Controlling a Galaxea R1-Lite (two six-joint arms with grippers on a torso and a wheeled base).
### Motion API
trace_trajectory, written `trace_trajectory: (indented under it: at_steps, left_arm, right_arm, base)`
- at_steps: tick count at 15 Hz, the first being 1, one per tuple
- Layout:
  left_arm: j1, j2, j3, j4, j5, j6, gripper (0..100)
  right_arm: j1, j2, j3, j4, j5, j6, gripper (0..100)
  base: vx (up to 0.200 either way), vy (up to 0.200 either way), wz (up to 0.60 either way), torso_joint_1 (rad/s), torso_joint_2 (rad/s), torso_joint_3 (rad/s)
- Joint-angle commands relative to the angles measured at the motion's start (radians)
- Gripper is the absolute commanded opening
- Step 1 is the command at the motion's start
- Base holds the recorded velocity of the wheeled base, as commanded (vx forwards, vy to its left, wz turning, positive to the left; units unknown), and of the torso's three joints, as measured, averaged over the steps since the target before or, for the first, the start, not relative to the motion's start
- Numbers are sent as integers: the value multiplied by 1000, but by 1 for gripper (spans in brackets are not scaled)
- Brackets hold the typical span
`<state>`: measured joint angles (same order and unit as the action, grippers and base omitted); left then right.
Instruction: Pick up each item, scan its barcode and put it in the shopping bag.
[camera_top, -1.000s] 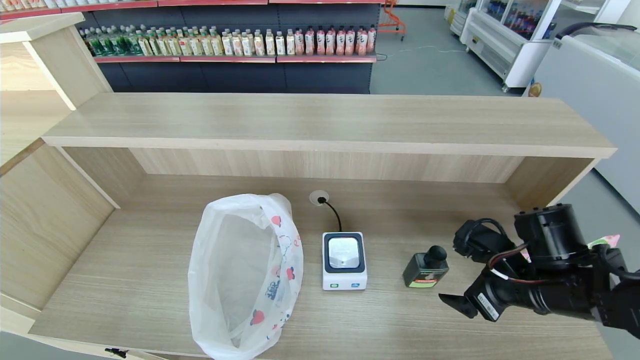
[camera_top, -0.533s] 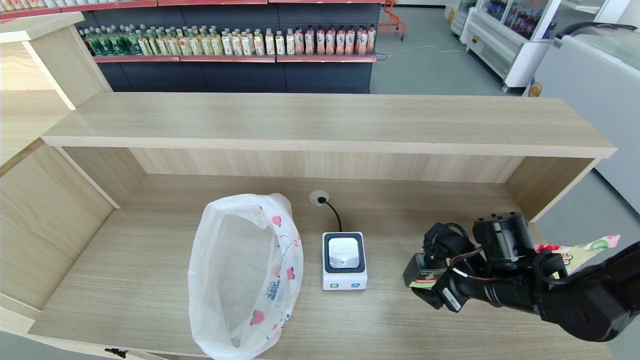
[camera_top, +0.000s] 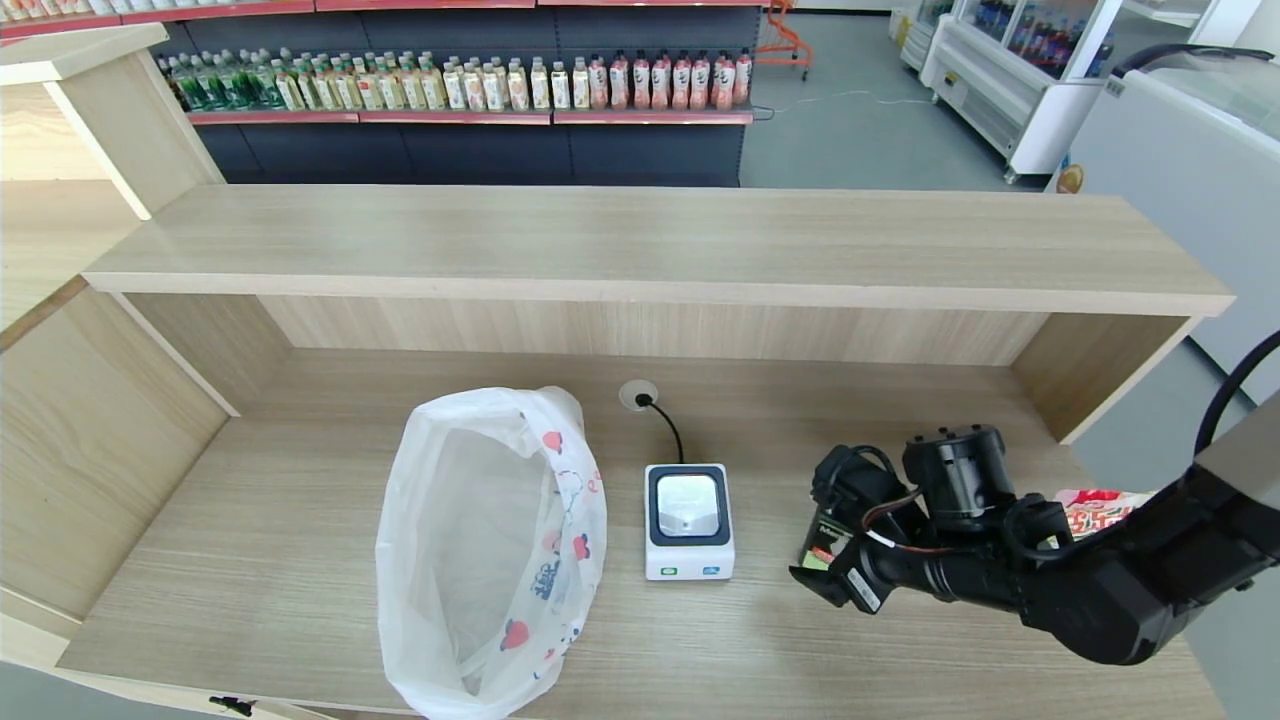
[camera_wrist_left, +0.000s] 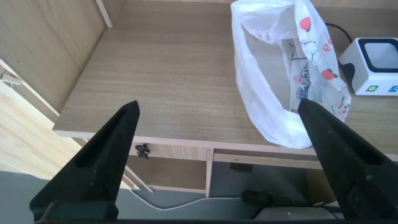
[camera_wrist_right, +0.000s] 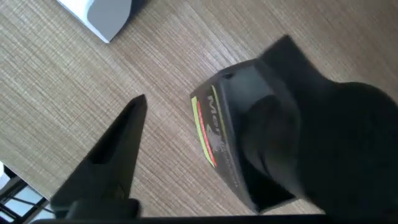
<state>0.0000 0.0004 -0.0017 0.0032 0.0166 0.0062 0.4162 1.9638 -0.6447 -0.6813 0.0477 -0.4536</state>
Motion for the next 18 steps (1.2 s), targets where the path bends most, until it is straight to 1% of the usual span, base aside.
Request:
trace_trajectory:
  at_steps: [1,5,7,8,9,11,12,13,14,15,17,18]
  left_arm:
    - [0,0,0,0,0,0,100]
    - [0,0,0,0,0,0,100]
    - [0,0,0,0,0,0,100]
    - [0,0,0,0,0,1,100]
    - [0,0,2,0,0,0,100]
    - [0,0,0,0,0,0,100]
    - [0,0,0,0,0,0,100]
    - [0,0,0,0,0,0,100]
    - [0,0,0,0,0,1,100]
    - [0,0,0,0,0,0,100]
    - [0,0,2,0,0,0,100]
    - [0,0,0,0,0,1,100]
  right_arm:
    - [4,9,3,-1,-2,0,0]
    - [3,6,20,-17,-2,1,0]
    - [4,-34,65,-129,1,12,0]
    - [1,-80,106,-181,3,27,0]
    - [-2,-146,132,-195,3,66,0]
    - [-2,-315,171,-176,3,151,0]
    - [-2,-388,195,-152,-3,150,0]
    - [-4,-461,224,-121,-6,122,0]
    - [-8,-507,244,-93,-11,64,0]
    - [-39,-525,250,-92,-20,-10,0]
    - [-97,-554,257,-95,-12,-204,0]
    - [-131,-574,261,-93,29,-312,0]
  base:
    - [0,0,0,0,0,0]
    - [0,0,0,0,0,0]
    - [0,0,0,0,0,0]
    - [0,0,0,0,0,0]
    - [0,0,0,0,0,0]
    - [0,0,0,0,0,0]
    - [0,0,0,0,0,0]
    - [0,0,0,0,0,0]
    - [0,0,0,0,0,0]
    - [0,0,0,0,0,0]
    - [0,0,0,0,0,0]
    - [0,0,0,0,0,0]
